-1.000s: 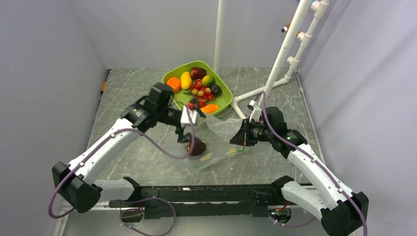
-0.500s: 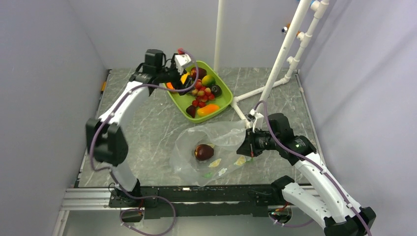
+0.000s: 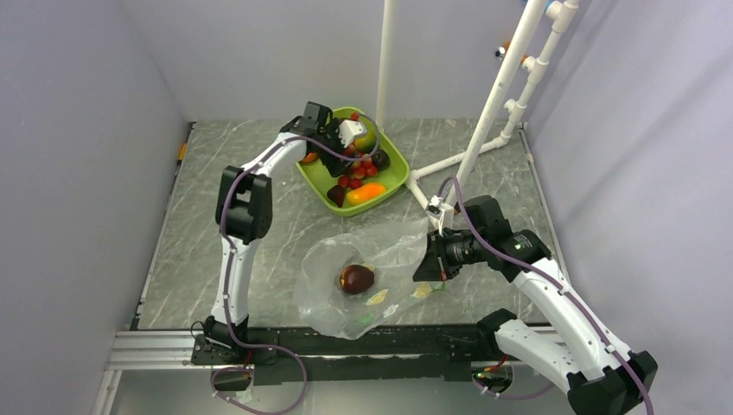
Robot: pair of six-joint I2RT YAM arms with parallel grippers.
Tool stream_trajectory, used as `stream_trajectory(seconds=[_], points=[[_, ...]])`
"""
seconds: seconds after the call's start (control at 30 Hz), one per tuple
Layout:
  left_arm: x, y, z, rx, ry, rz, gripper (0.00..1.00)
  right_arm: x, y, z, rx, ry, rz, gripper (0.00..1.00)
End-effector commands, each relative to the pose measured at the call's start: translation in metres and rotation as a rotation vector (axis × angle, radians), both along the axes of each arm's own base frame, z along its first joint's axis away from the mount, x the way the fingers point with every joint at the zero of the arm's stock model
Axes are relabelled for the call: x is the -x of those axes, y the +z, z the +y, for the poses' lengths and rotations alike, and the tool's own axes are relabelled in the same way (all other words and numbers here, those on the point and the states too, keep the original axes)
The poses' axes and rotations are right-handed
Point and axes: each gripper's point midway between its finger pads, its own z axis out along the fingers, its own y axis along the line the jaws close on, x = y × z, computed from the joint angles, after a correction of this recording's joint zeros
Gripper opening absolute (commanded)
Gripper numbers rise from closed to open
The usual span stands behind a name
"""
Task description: Place the fake fruits into the plastic bag and tie a complex knot
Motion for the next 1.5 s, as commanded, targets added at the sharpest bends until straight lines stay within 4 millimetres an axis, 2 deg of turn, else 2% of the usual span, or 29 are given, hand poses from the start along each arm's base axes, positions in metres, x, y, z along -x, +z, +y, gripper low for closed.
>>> stream_trajectory(seconds=[0.0, 0.17, 0.2, 0.23, 0.27, 0.3, 0.4, 0.43, 0.47, 0.6, 0.67, 0.87, 0.93, 1.03, 1.13, 1.2, 1.3, 1.4, 1.47], points=[[-0.013, 0.003, -0.016, -0.123, -0.026, -0.090, 0.99, -0.003, 0.016, 0.005, -0.040, 0.024, -0.037, 0.00], [-0.001, -0.036, -0.011, -0.317, -0.098, -0.100, 0.99, -0.007, 0.018, 0.004, -0.031, 0.021, -0.055, 0.00], [0.004, -0.037, -0.013, -0.318, -0.116, -0.093, 0.97, -0.006, 0.018, 0.004, -0.031, 0.021, -0.055, 0.00], [0.007, -0.037, -0.013, -0.314, -0.131, -0.091, 0.91, -0.006, 0.018, 0.004, -0.033, 0.020, -0.058, 0.00], [0.010, -0.035, -0.014, -0.308, -0.144, -0.094, 0.80, -0.006, 0.018, 0.004, -0.034, 0.019, -0.060, 0.00], [0.012, -0.033, -0.014, -0.304, -0.147, -0.098, 0.63, -0.006, 0.017, 0.004, -0.034, 0.020, -0.062, 0.00], [0.020, -0.029, -0.011, -0.289, -0.158, -0.065, 0.22, -0.007, 0.017, 0.003, -0.029, 0.014, -0.075, 0.00], [0.021, -0.021, -0.010, -0.260, -0.151, -0.056, 0.12, -0.008, 0.017, 0.003, -0.029, 0.014, -0.078, 0.00], [0.022, -0.006, -0.012, -0.210, -0.135, -0.061, 0.02, -0.009, 0.018, 0.004, -0.035, 0.009, -0.083, 0.00], [0.024, 0.066, -0.010, -0.021, -0.084, -0.100, 0.00, -0.016, 0.025, 0.009, -0.070, 0.004, -0.124, 0.00], [0.036, 0.103, -0.009, 0.081, -0.102, -0.100, 0.00, -0.025, 0.033, 0.014, -0.113, -0.019, -0.167, 0.00], [0.095, 0.192, -0.006, 0.306, -0.194, -0.093, 0.00, -0.048, 0.057, 0.030, -0.221, -0.070, -0.239, 0.00], [0.111, 0.211, -0.004, 0.339, -0.212, -0.096, 0.00, -0.055, 0.070, 0.034, -0.266, -0.089, -0.259, 0.00], [0.138, 0.251, -0.001, 0.417, -0.242, -0.114, 0.00, -0.058, 0.078, 0.037, -0.316, -0.136, -0.233, 0.00], [0.178, 0.295, -0.002, 0.536, -0.315, -0.122, 0.00, -0.067, 0.074, 0.041, -0.336, -0.189, -0.189, 0.00], [0.216, 0.317, -0.006, 0.624, -0.415, -0.115, 0.00, -0.073, 0.072, 0.043, -0.346, -0.219, -0.160, 0.00], [0.269, 0.339, -0.013, 0.712, -0.524, -0.105, 0.00, -0.079, 0.074, 0.045, -0.356, -0.250, -0.136, 0.00], [0.314, 0.348, -0.021, 0.774, -0.613, -0.042, 0.00, -0.083, 0.075, 0.045, -0.360, -0.277, -0.127, 0.00], [0.335, 0.345, -0.031, 0.813, -0.622, 0.066, 0.00, -0.084, 0.075, 0.045, -0.362, -0.285, -0.118, 0.00]])
